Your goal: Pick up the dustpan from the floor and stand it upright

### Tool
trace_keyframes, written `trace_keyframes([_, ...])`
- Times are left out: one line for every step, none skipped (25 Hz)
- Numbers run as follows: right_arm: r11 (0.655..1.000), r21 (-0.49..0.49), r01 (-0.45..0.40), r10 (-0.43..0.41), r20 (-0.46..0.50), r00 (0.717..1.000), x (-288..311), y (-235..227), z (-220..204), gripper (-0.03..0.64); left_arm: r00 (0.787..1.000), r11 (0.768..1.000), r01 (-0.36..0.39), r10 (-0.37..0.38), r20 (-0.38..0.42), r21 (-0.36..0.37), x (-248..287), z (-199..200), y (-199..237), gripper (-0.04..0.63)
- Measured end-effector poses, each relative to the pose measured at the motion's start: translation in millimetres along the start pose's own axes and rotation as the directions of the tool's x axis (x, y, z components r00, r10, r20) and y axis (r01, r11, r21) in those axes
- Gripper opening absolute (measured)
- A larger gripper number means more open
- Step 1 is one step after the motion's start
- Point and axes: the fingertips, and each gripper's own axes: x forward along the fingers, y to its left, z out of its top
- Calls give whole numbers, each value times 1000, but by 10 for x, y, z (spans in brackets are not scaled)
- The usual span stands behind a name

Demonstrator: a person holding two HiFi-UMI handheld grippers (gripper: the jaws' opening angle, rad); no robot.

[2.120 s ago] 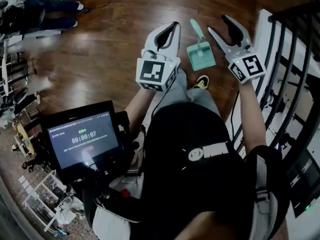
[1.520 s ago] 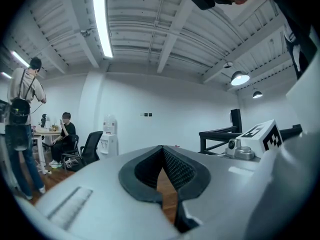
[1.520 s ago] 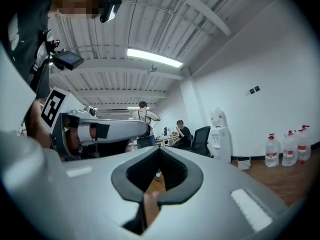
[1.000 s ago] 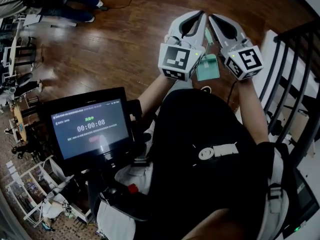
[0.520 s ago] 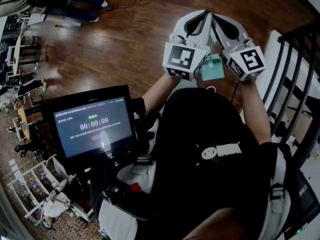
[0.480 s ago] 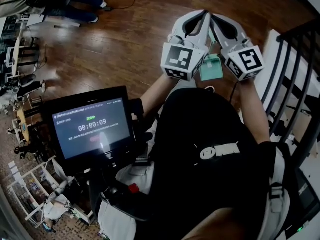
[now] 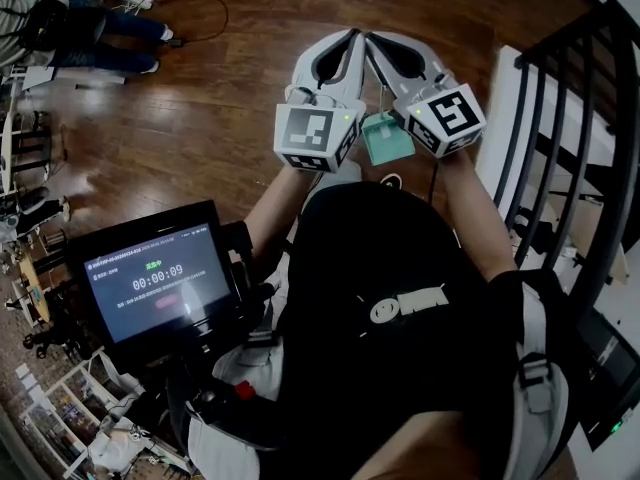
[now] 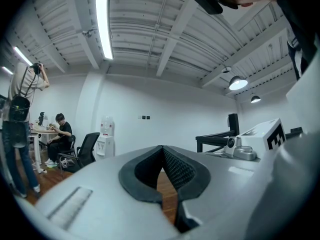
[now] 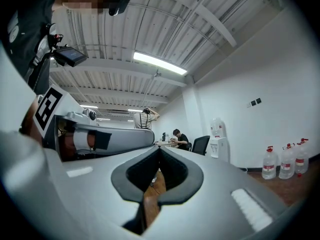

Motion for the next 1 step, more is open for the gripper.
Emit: trace_keyframes([1000, -1, 1, -1, 0, 1000, -5, -7, -3, 3, 1000, 1000, 2, -2, 0, 1, 8, 4, -9, 20])
